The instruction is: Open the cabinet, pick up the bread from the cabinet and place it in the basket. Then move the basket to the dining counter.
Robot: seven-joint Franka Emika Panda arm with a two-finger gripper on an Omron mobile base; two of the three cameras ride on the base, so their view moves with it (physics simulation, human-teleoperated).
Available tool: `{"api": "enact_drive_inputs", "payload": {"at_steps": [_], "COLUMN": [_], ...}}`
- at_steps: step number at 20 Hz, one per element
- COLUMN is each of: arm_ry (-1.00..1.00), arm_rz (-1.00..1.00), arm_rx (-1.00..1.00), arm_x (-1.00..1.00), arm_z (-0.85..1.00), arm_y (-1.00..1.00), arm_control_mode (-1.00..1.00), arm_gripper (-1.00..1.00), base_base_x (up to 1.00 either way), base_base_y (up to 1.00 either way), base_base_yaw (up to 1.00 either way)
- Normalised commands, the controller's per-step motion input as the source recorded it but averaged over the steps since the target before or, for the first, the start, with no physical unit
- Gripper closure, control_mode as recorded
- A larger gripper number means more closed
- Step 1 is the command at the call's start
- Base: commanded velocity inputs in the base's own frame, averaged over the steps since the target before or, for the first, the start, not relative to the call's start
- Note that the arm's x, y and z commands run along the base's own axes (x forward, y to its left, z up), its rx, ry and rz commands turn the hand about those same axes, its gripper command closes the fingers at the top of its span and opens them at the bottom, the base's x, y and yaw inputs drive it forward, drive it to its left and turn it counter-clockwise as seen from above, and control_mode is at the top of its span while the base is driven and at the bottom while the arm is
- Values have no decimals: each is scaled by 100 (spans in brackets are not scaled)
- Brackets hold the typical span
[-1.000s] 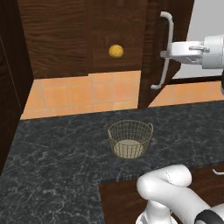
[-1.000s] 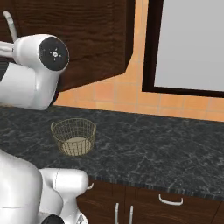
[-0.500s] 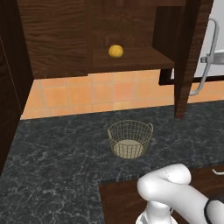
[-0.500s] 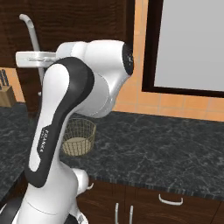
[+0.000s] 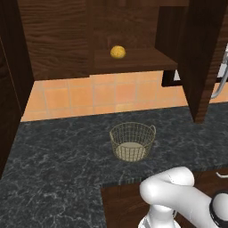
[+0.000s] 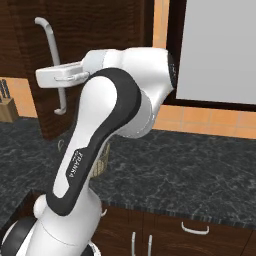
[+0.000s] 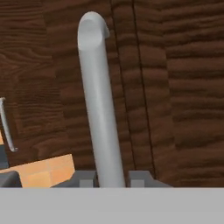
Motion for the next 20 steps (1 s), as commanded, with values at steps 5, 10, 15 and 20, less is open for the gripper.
{"api": "enact_drive_inputs", "payload": {"at_steps": [5, 10, 15, 20], "arm_ry": [-7, -2, -2, 0], "arm_rz": [0, -11, -18, -41], "arm_rx": [0, 0, 0, -11], "arm_x": [-3, -23, -50, -90], "arm_z": [0, -11, 3, 6], "arm_y": [-1, -50, -32, 15], "arm_control_mode": [-100, -100, -100, -100], "arm_gripper": [-100, -100, -100, -100], "base_base_x": [0, 0, 0, 0], "base_base_y": [0, 0, 0, 0], "base_base_yaw": [0, 0, 0, 0]}}
